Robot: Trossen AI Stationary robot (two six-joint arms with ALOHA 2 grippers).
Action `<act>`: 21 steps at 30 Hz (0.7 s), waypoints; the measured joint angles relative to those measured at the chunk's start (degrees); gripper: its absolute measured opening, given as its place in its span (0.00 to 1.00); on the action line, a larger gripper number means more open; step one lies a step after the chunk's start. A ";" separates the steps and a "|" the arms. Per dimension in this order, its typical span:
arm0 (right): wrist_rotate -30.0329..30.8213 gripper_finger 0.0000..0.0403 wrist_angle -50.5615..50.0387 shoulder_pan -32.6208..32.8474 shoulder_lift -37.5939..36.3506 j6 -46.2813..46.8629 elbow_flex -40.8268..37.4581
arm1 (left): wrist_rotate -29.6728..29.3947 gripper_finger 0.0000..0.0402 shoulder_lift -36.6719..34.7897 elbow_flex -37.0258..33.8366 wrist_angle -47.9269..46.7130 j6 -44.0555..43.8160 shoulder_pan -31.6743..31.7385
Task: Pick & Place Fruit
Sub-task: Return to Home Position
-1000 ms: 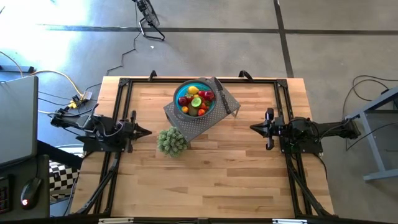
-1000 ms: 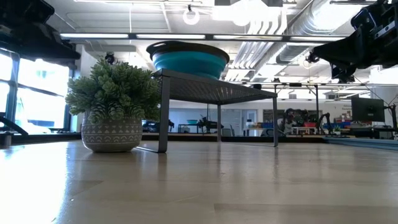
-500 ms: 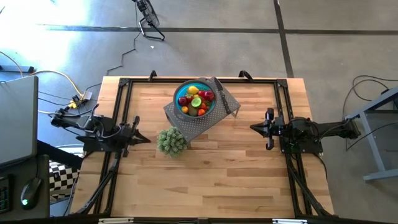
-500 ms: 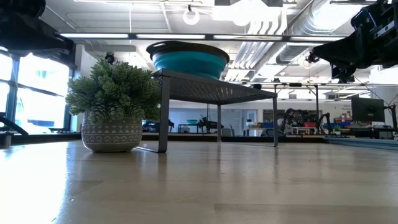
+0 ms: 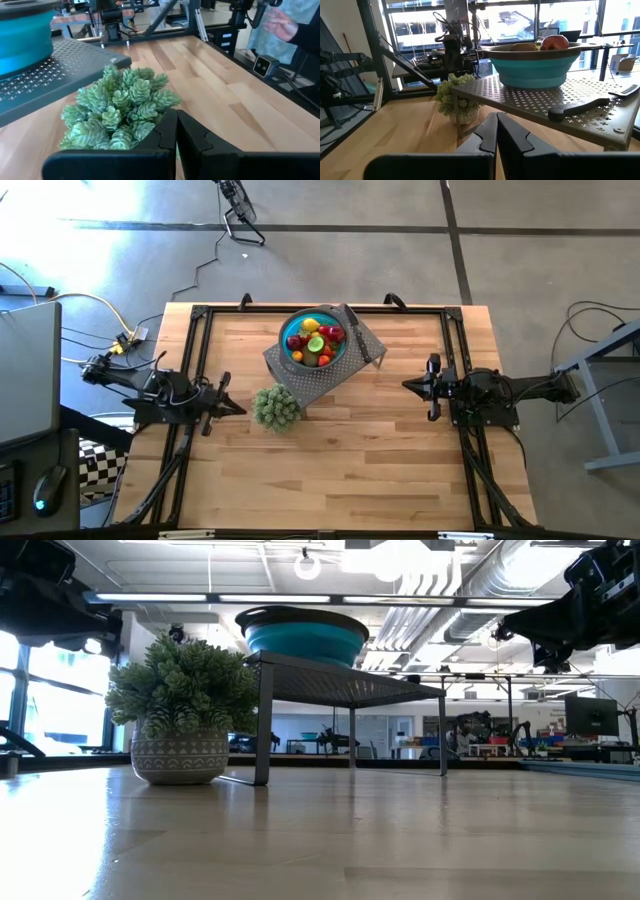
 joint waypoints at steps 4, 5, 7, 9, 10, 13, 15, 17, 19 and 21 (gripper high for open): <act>0.00 0.01 0.00 0.00 0.00 0.00 -0.01 | 0.00 0.00 0.00 -0.04 -0.21 -1.37 0.00; -0.01 0.01 0.02 0.00 0.00 0.00 -0.02 | 0.00 0.00 0.02 -0.06 -0.32 -1.88 0.00; -0.01 0.01 0.02 0.02 0.00 0.00 -0.02 | 0.00 0.00 0.02 -0.08 -0.35 -2.30 0.01; -0.01 0.01 0.01 0.01 0.00 0.00 -0.02 | 0.00 0.00 0.02 -0.11 -0.38 -2.31 0.00; -0.01 0.01 0.02 0.01 0.00 0.00 -0.02 | 0.00 0.00 0.02 -0.11 -0.39 -2.31 0.00; -0.01 0.01 0.02 0.02 0.00 0.00 -0.02 | 0.00 0.00 0.02 -0.13 -0.50 -2.31 0.00; -0.02 0.01 0.02 0.01 0.00 0.00 -0.02 | 0.00 0.00 0.02 -0.15 -0.54 -2.32 0.00; -0.03 0.01 0.02 0.01 0.00 0.00 -0.02 | -0.02 0.00 0.02 -0.15 -0.58 -2.34 0.00; -0.04 0.01 0.02 0.01 0.00 0.00 -0.02 | -0.02 0.00 0.02 -0.17 -0.61 -2.34 0.00; -0.04 0.01 0.02 0.02 0.00 -0.02 -0.02 | -0.02 0.00 0.02 -0.17 -0.63 -2.34 0.00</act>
